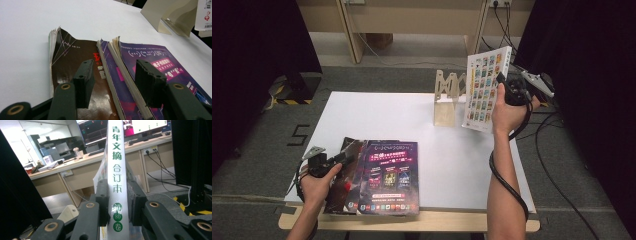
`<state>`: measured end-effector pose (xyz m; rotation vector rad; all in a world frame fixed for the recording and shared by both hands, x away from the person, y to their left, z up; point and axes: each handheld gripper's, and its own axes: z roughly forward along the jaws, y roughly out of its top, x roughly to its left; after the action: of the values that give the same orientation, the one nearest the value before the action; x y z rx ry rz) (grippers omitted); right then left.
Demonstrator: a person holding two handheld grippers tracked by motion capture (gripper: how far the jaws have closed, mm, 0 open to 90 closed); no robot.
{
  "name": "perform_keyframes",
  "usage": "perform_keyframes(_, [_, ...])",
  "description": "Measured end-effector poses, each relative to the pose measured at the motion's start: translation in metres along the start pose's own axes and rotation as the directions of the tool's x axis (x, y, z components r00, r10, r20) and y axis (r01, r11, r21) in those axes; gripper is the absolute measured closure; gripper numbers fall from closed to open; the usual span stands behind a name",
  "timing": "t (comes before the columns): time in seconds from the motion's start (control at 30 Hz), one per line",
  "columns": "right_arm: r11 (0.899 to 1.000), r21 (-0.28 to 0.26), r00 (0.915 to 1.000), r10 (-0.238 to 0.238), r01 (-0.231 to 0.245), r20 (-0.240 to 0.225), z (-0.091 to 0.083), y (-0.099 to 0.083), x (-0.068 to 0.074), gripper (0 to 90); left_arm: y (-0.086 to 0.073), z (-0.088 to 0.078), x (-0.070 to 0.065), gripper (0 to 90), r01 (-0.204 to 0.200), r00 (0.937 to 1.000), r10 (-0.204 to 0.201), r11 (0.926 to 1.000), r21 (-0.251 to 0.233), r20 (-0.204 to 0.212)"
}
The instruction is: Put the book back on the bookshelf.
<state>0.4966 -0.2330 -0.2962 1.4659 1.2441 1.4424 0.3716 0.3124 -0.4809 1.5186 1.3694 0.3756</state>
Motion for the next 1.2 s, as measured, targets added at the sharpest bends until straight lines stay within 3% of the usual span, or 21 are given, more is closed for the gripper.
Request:
perform_keyframes(0.37, [1.0, -0.012, 0.9999, 0.01, -0.011, -0.01, 0.017, 0.001, 0.007, 74.9, 0.0, 0.0, 0.001, 48.7, 0.004, 1.0, -0.004, 1.0, -0.001, -0.001])
perform_keyframes(0.77, [1.0, 0.003, 0.9999, 0.012, -0.012, 0.007, 0.029, -0.018, -0.002, 74.8, -0.003, 0.003, 0.0, 48.6, 0.0, 1.0, 0.0, 1.0, 0.01, 0.001])
perform_keyframes(1.2, [0.998, -0.024, 0.9987, -0.051, 0.051, 0.004, 0.018, -0.042, -0.006, 74.5, -0.004, 0.004, -0.002, 48.6, -0.005, 1.0, 0.005, 0.9999, 0.014, 0.003])
